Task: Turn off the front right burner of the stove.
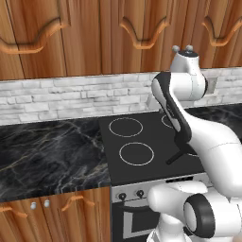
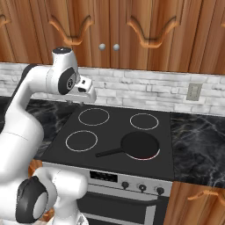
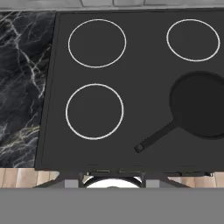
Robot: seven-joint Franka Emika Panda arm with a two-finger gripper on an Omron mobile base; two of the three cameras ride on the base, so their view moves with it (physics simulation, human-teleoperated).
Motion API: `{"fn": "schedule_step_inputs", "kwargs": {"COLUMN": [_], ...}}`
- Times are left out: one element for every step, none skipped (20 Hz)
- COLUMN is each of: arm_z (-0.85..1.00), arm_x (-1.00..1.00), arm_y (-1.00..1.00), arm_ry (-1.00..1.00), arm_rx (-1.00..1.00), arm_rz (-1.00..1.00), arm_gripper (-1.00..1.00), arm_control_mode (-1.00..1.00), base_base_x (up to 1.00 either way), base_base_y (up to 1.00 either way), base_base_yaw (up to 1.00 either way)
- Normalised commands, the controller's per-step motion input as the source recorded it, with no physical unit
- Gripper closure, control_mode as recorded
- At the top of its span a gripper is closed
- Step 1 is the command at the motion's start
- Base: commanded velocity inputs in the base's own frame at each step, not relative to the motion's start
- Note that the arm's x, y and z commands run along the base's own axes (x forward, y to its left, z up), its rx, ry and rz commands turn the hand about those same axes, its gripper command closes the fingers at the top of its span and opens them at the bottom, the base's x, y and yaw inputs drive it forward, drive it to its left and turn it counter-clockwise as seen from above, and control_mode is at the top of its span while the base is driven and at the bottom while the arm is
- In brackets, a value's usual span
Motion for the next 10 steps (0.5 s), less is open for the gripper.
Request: {"fn": "schedule_step_inputs", "kwargs": {"arm_z": [0.0, 0.0, 0.0, 0.0, 0.0, 0.0, 0.0, 0.0, 0.0, 0.0], "arm_x": [-0.03, -0.13, -0.21, -0.37, -0.47, -0.56, -0.6, -0.63, -0.68, -0.68], "arm_y": [0.0, 0.0, 0.0, 0.0, -0.01, -0.09, -0.13, -0.16, -0.21, -0.23], "arm_ry": [0.0, 0.0, 0.0, -0.02, -0.07, -0.1, -0.14, -0.17, -0.21, -0.22], "arm_rx": [0.0, 0.0, 0.0, 0.0, 0.02, 0.05, 0.06, 0.06, 0.08, 0.09], "arm_rz": [0.0, 0.0, 0.0, 0.0, 0.0, 0.0, 0.0, 0.0, 0.0, 0.0], "arm_gripper": [-1.0, -1.0, -1.0, -1.0, -1.0, -1.0, -1.0, -1.0, -1.0, -1.0], "arm_control_mode": [-1.0, -1.0, -1.0, -1.0, -1.0, -1.0, -1.0, -1.0, -1.0, -1.0], "base_base_x": [0.0, 0.0, 0.0, 0.0, 0.0, 0.0, 0.0, 0.0, 0.0, 0.0], "base_base_y": [0.0, 0.0, 0.0, 0.0, 0.0, 0.0, 0.0, 0.0, 0.0, 0.0], "base_base_yaw": [0.0, 0.0, 0.0, 0.0, 0.0, 0.0, 0.0, 0.0, 0.0, 0.0]}}
